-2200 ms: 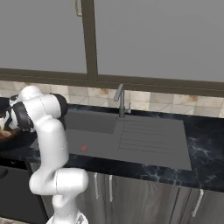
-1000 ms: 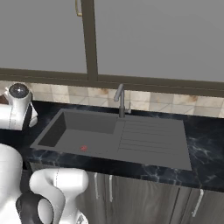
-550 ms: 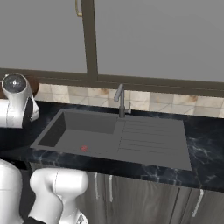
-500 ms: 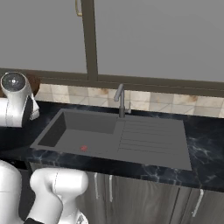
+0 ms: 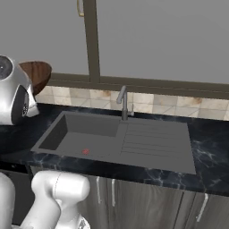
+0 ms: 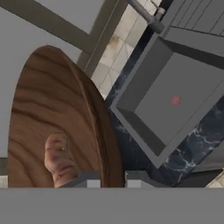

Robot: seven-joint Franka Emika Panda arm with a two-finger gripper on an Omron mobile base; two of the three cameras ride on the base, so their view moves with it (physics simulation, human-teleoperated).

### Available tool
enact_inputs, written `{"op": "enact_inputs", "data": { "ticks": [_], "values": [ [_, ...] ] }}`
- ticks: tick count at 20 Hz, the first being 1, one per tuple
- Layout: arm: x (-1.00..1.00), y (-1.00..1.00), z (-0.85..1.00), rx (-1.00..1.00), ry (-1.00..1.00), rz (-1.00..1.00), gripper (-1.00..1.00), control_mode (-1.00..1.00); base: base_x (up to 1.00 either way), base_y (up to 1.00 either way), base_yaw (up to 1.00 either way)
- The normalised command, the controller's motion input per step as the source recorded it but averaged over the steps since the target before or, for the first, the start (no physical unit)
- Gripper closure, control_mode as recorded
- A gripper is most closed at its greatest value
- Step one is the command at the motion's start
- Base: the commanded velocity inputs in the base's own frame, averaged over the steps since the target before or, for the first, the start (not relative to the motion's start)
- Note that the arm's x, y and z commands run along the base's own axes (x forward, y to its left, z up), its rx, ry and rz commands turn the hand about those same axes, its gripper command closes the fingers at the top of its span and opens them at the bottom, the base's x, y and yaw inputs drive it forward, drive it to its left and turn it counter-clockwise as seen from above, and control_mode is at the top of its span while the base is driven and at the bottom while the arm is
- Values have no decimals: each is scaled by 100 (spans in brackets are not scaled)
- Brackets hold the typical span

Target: Pick the potato from the sink and place it in the bowl. Then pick the bowl and place it in the microwave. Then close the microwave door and press the start button.

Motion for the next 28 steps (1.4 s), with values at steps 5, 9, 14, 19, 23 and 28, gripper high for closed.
{"op": "enact_inputs", "data": {
  "ticks": [5,9,14,19,23,28],
  "values": [
    [-43,-52,25,16,0,-26,100,-100,0,0,0],
    [-39,-46,11,13,0,-22,100,-100,0,0,0],
    [-14,-15,4,2,-5,-8,100,-100,0,0,0],
    [0,0,0,0,0,0,100,-100,0,0,0],
    [0,0,0,0,0,0,100,-100,0,0,0],
    [0,0,0,0,0,0,100,100,0,0,0]
  ]
}}
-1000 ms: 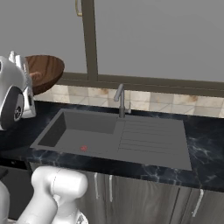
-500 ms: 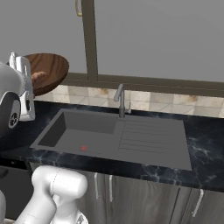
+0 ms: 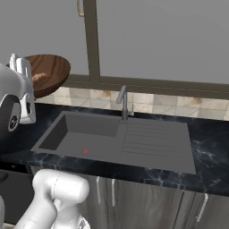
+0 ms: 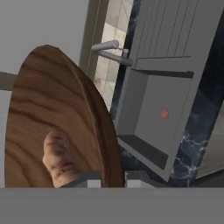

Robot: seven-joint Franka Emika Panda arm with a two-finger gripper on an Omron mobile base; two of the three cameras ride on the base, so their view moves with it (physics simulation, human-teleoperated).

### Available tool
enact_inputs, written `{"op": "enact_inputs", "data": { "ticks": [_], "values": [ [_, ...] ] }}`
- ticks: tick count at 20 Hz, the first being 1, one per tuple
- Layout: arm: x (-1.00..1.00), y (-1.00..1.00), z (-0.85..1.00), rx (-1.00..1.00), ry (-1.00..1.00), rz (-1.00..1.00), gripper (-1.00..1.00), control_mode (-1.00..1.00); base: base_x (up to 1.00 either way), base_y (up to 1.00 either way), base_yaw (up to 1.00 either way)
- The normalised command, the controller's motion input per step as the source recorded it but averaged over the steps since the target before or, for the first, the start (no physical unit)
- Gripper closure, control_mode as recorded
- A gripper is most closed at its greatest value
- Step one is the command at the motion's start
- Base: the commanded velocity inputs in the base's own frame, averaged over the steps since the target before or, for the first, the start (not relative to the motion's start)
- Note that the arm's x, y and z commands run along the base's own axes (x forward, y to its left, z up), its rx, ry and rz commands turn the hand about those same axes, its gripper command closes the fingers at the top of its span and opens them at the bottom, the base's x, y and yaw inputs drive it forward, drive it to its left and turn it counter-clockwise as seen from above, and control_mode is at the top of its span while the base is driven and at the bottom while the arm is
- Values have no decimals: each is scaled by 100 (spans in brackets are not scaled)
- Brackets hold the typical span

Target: Pick the potato from the sink and place it in the bowl. Then pick the bowl and place it in the microwave. Then close the microwave door and press the start button.

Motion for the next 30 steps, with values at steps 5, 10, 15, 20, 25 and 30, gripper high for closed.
{"op": "enact_inputs", "data": {
  "ticks": [5,10,15,20,25,30],
  "values": [
    [0,0,0,0,0,0,100,100,-51,-1,0],
    [0,0,0,0,0,0,100,100,-82,-1,-2],
    [0,0,0,0,0,0,100,100,-65,-10,-19],
    [0,0,0,0,0,0,100,100,-31,-24,-66],
    [0,0,0,0,0,0,100,100,-25,-12,-77],
    [0,0,0,0,0,0,100,100,-23,-3,-80]
  ]
}}
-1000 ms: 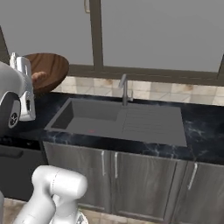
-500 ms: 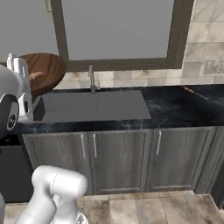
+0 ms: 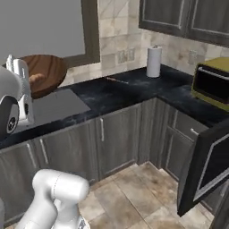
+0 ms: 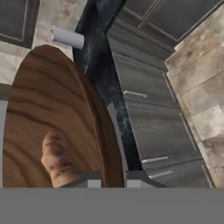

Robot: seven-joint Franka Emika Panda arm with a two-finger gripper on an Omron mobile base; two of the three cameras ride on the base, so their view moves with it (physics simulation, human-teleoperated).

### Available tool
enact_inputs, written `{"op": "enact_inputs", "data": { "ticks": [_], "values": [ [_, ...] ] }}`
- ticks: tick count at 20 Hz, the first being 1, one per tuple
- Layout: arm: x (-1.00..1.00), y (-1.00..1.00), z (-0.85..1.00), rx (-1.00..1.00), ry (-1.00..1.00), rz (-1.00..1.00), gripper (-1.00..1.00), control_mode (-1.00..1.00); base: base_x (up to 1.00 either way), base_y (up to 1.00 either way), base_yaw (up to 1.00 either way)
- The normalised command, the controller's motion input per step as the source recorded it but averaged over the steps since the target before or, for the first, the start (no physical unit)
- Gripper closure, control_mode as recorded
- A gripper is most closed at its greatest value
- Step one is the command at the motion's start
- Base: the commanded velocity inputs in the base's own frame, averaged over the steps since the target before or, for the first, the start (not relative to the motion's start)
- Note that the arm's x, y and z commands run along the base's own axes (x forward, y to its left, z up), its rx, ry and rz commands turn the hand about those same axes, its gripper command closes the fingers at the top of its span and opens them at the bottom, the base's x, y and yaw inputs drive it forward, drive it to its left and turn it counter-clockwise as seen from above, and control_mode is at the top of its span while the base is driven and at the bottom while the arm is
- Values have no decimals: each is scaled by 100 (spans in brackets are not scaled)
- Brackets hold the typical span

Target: Pick the potato from the sink and place it in the bowl. Then pick the bowl and place it in the microwave. Then close the microwave door and press the start button.

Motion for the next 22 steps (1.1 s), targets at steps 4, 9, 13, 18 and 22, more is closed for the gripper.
{"op": "enact_inputs", "data": {
  "ticks": [4,9,13,18,22],
  "values": [
    [0,0,0,0,0,0,100,100,-20,-8,-80],
    [0,0,0,0,0,0,100,100,-23,-8,-78],
    [0,0,0,0,0,0,100,100,-28,-6,-77],
    [0,0,0,0,0,0,100,100,-24,-1,-75],
    [0,0,0,0,0,0,100,100,-26,-7,-76]
  ]
}}
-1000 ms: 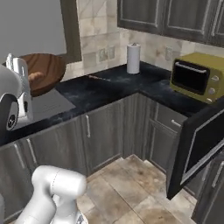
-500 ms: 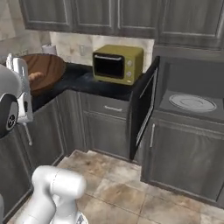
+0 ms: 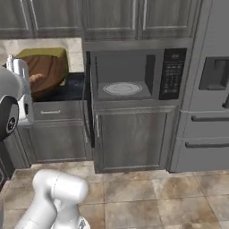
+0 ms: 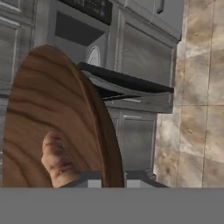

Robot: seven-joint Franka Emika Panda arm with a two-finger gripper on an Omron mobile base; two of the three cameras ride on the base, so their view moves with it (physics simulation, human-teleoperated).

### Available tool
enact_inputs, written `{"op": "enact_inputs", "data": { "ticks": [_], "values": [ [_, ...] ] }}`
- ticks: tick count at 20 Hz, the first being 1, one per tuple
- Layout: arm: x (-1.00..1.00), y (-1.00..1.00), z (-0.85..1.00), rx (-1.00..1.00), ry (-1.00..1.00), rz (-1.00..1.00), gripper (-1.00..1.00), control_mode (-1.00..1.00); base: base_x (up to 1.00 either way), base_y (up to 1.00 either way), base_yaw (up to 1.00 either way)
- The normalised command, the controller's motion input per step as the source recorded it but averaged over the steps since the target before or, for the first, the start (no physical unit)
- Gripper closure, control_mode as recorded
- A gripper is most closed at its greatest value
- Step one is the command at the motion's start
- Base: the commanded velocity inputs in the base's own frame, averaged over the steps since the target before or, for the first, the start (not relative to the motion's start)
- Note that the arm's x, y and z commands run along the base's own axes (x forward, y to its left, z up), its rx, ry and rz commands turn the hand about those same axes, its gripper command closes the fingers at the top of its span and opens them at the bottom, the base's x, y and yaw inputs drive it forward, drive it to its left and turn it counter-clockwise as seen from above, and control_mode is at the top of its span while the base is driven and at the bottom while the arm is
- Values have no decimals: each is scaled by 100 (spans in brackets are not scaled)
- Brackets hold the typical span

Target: Pick the potato from the sink and place it in the bowl. Then pick the bowl and place it in the microwave. Then close the microwave door and press the start button.

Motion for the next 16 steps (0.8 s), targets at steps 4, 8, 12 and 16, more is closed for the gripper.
{"op": "enact_inputs", "data": {
  "ticks": [4,8,12,16],
  "values": [
    [0,0,0,0,0,0,100,100,-46,-11,-70],
    [0,0,0,0,0,0,100,100,-97,-10,-39],
    [0,0,0,0,0,0,100,100,-75,-24,-19],
    [0,0,0,0,0,0,100,100,-6,-51,-23]
  ]
}}
